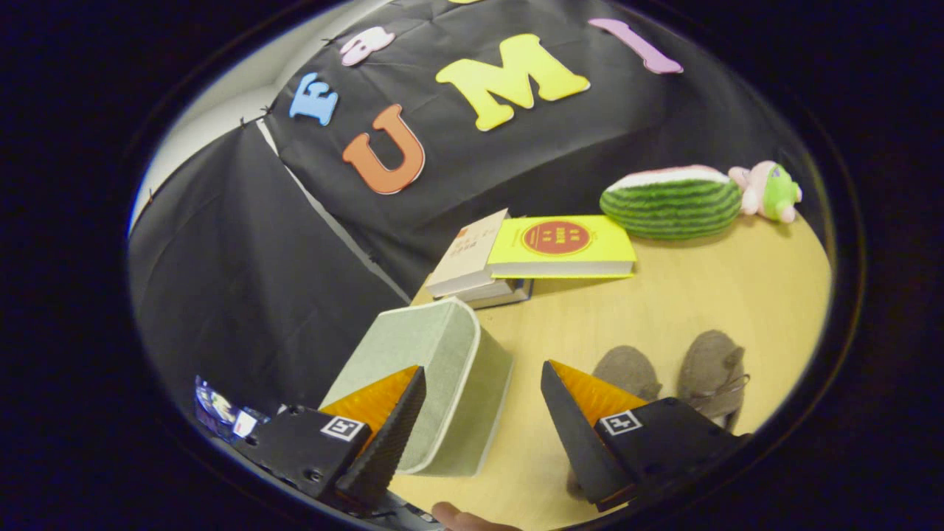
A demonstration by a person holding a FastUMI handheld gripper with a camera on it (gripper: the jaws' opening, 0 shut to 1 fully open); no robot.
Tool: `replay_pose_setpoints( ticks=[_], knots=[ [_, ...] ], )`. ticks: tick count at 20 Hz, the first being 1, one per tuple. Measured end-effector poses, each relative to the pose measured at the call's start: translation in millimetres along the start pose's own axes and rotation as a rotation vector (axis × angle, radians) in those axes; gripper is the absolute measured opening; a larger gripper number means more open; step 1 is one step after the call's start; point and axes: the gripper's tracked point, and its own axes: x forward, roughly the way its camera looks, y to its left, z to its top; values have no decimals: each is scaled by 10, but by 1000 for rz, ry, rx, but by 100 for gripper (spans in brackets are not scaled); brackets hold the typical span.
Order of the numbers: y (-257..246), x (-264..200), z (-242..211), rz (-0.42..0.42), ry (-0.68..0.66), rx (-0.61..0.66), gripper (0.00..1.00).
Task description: Open the storage box then place both shoes into the box .Put the left shoe in first, then the right shoe, with the right side of both shoes facing outward in a uniform manner.
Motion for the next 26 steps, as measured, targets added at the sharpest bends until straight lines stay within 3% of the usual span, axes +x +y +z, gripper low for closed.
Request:
replay_pose_setpoints(
  ticks=[4,7,12,15,18,26],
  knots=[
    [265,350,-167,247,136,247,100],
    [242,593,-326,275,228,309,99],
    [460,752,-382,438,394,480,99],
    [355,833,-439,445,443,517,96],
    [369,813,-421,471,457,542,75],
    [286,672,-354,385,429,420,40]
  ],
)
